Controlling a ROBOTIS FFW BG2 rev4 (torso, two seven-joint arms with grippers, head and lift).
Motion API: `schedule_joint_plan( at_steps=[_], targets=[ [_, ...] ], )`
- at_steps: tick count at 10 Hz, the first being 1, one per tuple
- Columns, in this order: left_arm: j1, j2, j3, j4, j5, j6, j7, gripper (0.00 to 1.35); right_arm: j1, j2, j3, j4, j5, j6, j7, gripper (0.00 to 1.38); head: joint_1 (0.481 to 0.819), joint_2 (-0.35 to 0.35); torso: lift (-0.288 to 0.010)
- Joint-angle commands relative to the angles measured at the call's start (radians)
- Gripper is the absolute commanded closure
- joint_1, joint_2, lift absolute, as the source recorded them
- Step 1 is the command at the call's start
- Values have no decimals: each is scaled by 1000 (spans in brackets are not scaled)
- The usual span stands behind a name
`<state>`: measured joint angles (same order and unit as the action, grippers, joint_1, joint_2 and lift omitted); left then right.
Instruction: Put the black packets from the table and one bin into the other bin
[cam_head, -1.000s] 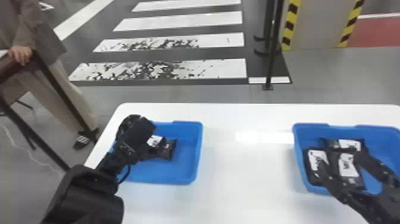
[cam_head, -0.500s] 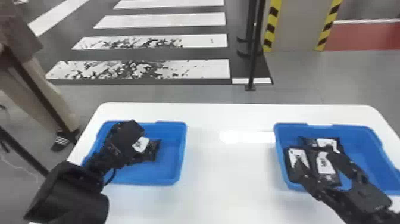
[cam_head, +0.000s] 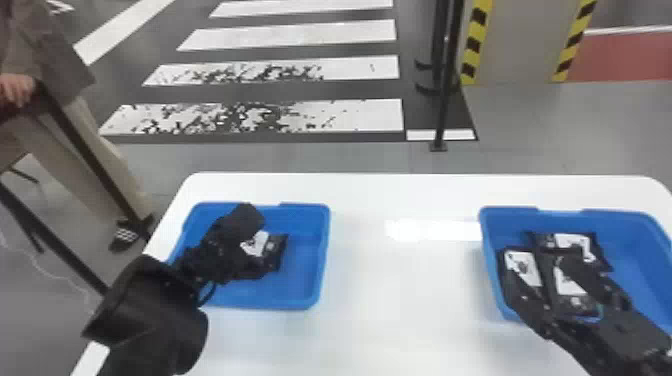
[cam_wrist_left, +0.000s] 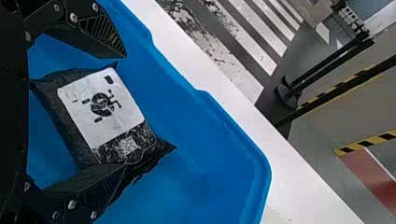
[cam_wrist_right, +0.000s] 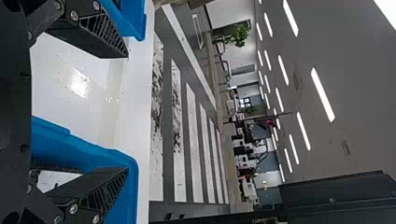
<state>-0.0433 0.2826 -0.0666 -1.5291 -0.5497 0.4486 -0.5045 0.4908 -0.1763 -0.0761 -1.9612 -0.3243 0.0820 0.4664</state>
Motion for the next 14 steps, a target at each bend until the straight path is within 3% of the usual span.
schedule_joint_plan(
  at_steps=[1,4,8,9,10,12,13,14],
  targets=[
    [-38,14,-37,50,13,42,-9,202,-7,-2,12,9,-3,1,0,168,695,134,-110],
    [-65,35,-51,114,17,94,-40,243,-15,-3,20,19,-11,11,0,168,695,154,-110],
    [-92,29,-51,139,-3,118,-23,375,-20,-3,28,26,-23,19,1,168,695,180,-110],
    [-97,26,-53,139,1,131,-14,685,-20,-3,28,26,-27,19,1,168,695,185,-110],
    [-94,23,-61,136,3,143,-3,1165,-15,-5,28,24,-35,19,3,168,695,188,-110],
    [-87,20,-67,134,3,126,1,1210,-10,-6,26,21,-41,16,3,168,695,187,-110],
    [-62,14,-35,109,21,91,0,1210,-7,-8,26,19,-43,16,3,168,695,184,-110],
    [-1,1,25,14,35,101,-12,1210,-5,-8,26,11,-43,16,3,168,695,177,-110]
  ],
)
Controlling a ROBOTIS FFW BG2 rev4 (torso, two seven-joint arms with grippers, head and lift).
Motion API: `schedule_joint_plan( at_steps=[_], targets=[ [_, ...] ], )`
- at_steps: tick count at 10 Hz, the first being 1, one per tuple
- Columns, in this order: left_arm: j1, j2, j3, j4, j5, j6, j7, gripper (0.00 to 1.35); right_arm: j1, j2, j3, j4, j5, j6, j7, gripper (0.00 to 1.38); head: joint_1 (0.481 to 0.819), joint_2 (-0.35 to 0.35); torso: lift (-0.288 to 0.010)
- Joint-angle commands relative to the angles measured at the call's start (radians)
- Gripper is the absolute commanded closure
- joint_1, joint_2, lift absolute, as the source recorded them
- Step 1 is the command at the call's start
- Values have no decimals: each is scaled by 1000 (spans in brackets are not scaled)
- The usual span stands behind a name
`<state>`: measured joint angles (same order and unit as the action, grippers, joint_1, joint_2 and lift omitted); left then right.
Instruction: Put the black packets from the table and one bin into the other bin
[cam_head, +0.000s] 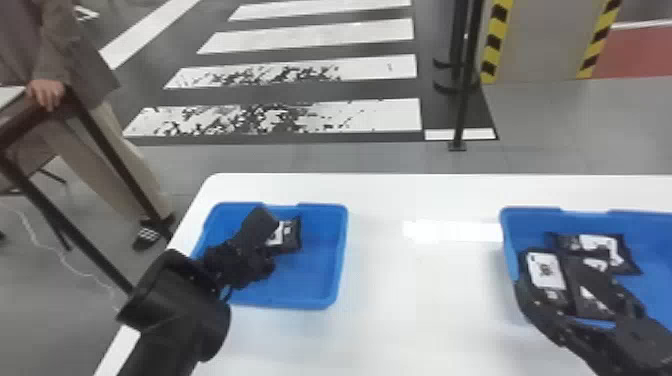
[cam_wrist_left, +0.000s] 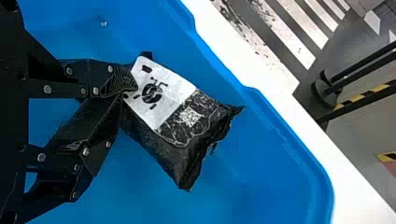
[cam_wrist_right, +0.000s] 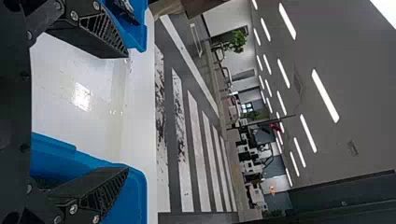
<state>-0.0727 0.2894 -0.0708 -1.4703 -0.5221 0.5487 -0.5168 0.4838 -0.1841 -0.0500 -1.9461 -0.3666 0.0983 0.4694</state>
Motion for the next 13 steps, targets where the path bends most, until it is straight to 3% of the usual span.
schedule_joint_plan(
  at_steps=[1,3,4,5,7,8,9,13],
  targets=[
    [95,-19,81,-151,28,6,-3,1210,5,0,-4,-9,-2,0,0,168,695,176,-110],
    [168,-42,149,-276,67,-16,-3,1210,7,0,-6,-6,-2,0,0,168,695,183,-110],
    [168,-42,153,-286,63,-33,-3,1210,7,-2,-6,-6,-2,0,0,168,695,185,-110],
    [168,-35,149,-286,30,-80,-3,1107,5,-2,-6,-4,-2,2,0,168,695,185,-110],
    [159,-16,119,-281,-6,-80,-9,139,2,-2,-4,-1,-2,5,0,168,695,181,-110],
    [151,-13,107,-261,-8,-80,-11,59,2,-2,-4,-1,-2,5,0,168,695,177,-110],
    [134,-7,91,-222,-6,-97,-17,125,2,-2,-4,1,-2,7,0,168,695,176,-110],
    [24,53,-81,-97,8,-105,-31,121,-5,-2,2,8,-2,7,0,168,695,135,-110]
  ],
)
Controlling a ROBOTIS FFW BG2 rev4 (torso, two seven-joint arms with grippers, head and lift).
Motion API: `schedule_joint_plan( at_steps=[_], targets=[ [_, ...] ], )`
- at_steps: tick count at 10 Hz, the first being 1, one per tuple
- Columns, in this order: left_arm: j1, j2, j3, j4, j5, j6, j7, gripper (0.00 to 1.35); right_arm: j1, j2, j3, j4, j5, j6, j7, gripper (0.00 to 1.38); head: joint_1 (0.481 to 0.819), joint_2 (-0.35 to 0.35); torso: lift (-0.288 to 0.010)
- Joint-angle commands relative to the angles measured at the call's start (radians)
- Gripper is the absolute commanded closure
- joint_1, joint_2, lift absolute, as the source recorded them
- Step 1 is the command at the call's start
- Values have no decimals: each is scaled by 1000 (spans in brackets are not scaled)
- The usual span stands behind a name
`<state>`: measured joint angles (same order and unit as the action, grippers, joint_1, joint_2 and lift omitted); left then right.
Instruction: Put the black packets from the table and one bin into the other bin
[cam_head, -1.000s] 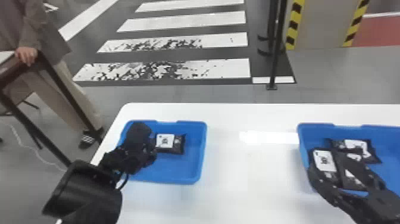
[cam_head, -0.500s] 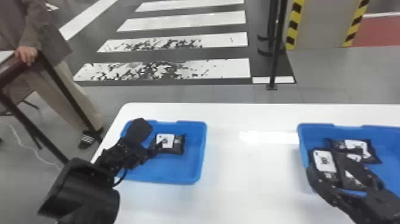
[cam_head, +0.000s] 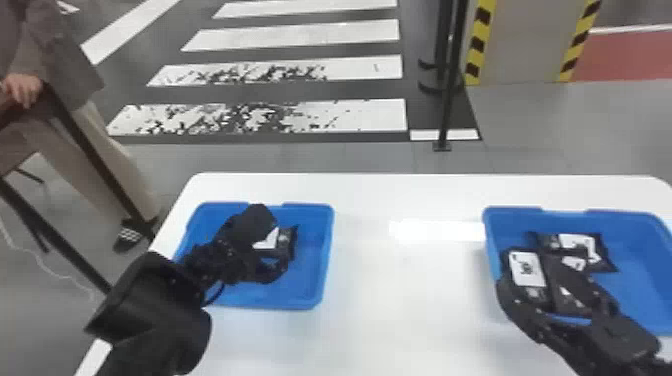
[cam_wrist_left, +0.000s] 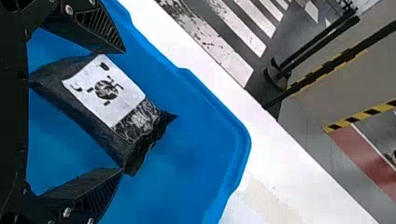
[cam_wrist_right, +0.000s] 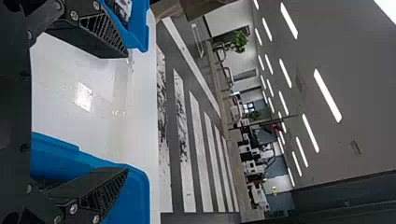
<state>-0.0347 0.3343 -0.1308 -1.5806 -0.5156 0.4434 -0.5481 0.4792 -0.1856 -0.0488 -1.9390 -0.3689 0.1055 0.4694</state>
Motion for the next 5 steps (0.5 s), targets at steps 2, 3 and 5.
schedule_joint_plan(
  at_steps=[2,3,5],
  targets=[
    [-44,29,-29,70,-27,33,-15,121,-8,-2,13,4,-2,0,0,168,695,120,-110],
    [-51,42,-15,97,-53,45,-26,121,-10,-5,21,9,-2,0,0,168,695,131,-110],
    [-76,57,13,149,-61,25,-33,121,-18,-5,35,18,-4,0,0,168,695,191,-110]
  ],
)
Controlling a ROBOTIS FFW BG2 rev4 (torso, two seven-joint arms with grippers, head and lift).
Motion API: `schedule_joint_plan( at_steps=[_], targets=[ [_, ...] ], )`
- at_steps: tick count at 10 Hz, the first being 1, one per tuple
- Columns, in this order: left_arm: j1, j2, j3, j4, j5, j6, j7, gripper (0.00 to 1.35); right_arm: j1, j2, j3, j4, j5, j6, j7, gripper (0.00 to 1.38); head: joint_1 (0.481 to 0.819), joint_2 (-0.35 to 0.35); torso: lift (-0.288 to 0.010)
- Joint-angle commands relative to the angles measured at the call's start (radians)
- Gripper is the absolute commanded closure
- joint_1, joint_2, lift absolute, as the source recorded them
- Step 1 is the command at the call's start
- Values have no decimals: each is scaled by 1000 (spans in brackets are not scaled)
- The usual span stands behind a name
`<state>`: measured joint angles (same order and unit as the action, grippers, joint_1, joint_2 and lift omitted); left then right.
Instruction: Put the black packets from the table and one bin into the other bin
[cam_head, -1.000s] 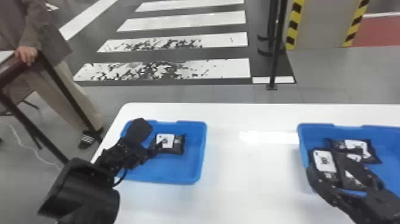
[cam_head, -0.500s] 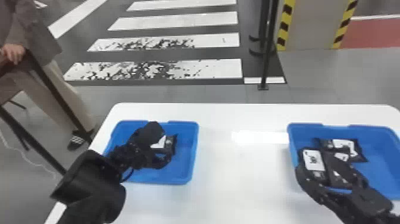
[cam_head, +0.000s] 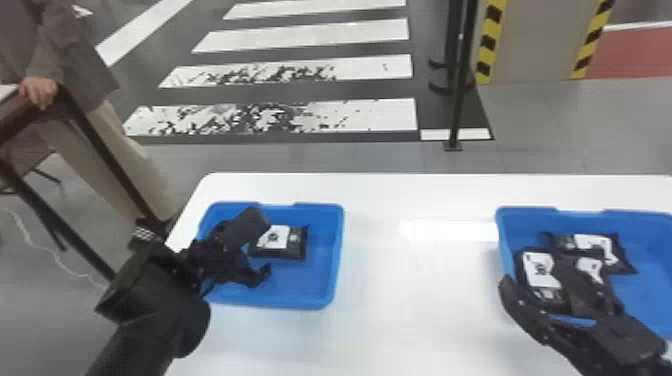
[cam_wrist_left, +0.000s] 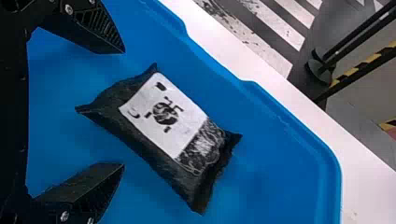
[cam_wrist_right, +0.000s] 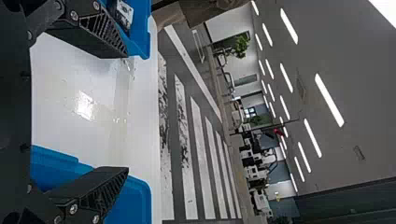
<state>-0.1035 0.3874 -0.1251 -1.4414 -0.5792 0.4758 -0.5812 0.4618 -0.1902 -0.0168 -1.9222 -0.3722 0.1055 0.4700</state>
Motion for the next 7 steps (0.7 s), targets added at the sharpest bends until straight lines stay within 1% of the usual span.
schedule_joint_plan(
  at_steps=[1,2,3,5,6,7],
  targets=[
    [-17,4,3,9,15,-19,3,121,-8,-2,13,9,-3,0,1,168,695,206,-110],
    [-39,5,-21,22,37,-22,7,121,-15,-3,25,16,-5,0,1,168,695,219,-110],
    [-46,5,-36,26,61,-27,12,121,-20,-3,29,24,-9,0,1,168,695,218,-110],
    [-66,1,-56,51,63,-12,24,127,-23,-3,33,29,-15,0,1,168,695,202,-110],
    [-71,1,-56,58,59,10,35,196,-23,-3,33,29,-15,0,1,168,695,200,-110],
    [-71,-2,-60,61,57,62,49,553,-25,-3,33,29,-17,0,1,168,695,203,-110]
  ],
)
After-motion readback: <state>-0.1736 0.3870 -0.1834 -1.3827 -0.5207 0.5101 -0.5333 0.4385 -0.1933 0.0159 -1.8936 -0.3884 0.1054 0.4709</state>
